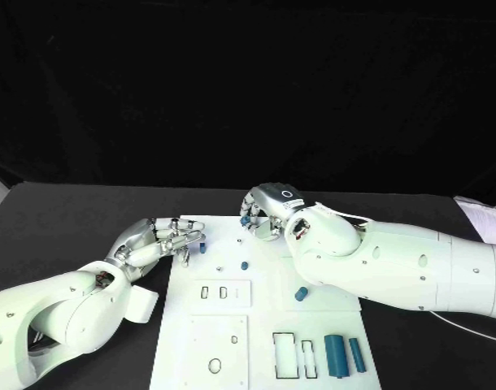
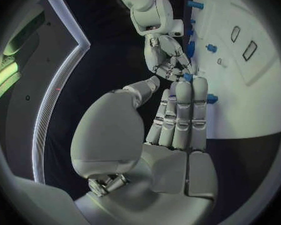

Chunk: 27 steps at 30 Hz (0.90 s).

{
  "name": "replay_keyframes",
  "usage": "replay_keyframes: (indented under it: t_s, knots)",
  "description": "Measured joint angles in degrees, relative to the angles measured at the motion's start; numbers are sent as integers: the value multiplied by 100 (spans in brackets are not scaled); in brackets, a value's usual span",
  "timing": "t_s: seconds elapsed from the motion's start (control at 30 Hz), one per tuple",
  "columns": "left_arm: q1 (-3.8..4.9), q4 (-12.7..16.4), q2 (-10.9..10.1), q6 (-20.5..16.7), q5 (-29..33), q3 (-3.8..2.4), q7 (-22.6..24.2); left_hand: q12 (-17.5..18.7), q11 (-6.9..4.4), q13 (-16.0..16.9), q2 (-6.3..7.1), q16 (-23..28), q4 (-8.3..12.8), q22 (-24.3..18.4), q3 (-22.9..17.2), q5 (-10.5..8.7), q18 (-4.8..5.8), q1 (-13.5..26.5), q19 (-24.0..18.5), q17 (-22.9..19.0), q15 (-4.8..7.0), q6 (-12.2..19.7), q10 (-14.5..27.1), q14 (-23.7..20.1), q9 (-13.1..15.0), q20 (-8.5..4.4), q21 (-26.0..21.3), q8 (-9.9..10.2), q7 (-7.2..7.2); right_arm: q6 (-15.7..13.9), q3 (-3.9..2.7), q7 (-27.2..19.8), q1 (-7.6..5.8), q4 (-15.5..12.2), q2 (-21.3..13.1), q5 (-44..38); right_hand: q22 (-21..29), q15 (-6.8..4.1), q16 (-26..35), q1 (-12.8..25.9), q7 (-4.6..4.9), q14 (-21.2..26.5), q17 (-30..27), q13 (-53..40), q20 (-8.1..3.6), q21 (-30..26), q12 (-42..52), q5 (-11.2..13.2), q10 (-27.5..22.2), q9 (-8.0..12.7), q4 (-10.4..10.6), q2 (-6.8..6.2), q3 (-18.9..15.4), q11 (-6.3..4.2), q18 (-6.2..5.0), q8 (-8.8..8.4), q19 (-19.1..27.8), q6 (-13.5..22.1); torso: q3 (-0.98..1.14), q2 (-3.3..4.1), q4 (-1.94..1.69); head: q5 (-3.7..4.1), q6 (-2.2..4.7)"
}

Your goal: Assemble the parts on the task board

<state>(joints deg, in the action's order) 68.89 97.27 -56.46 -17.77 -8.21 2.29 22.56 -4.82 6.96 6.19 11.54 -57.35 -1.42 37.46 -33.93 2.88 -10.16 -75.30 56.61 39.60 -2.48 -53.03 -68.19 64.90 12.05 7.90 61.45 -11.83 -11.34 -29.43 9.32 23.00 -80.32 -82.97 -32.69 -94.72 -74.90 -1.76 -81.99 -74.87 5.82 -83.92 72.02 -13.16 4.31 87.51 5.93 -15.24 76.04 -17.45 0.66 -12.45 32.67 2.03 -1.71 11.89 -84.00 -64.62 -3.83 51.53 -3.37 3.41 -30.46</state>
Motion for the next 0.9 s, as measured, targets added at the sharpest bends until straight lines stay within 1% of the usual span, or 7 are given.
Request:
replay_keyframes:
  t_s: [0.27,0.73,0.9]
  knots:
    - [1,-7,-2,0,0,0,-1,0,0,0,0,0,0,0,0,0,0,0,0,0,0,0,0,0,0,0,0,0,0,61,0,-5,-7,-21,-19,14,-5,0,0,0,0,0,-6,-6,0,0,0,9,0,2,14,-1,14,0,0,0,0,1,5,2,3,0,-14]
    - [2,-16,4,0,3,-1,-1,0,0,0,0,-33,23,44,-23,0,0,0,0,-22,0,0,0,0,13,0,66,0,0,122,2,-5,-9,-91,-61,37,-4,0,0,0,18,0,-6,-6,0,0,0,9,0,2,14,-1,14,0,0,0,0,20,5,9,0,-18,-26]
    - [2,-19,5,0,3,-1,-1,0,0,0,0,-33,23,44,-23,0,0,0,0,-22,0,0,0,0,12,0,66,0,0,128,3,-4,-7,-109,-72,39,-4,0,0,0,19,0,-6,-11,0,0,-11,9,0,2,14,-2,14,0,0,0,0,23,1,9,-1,-19,-23]
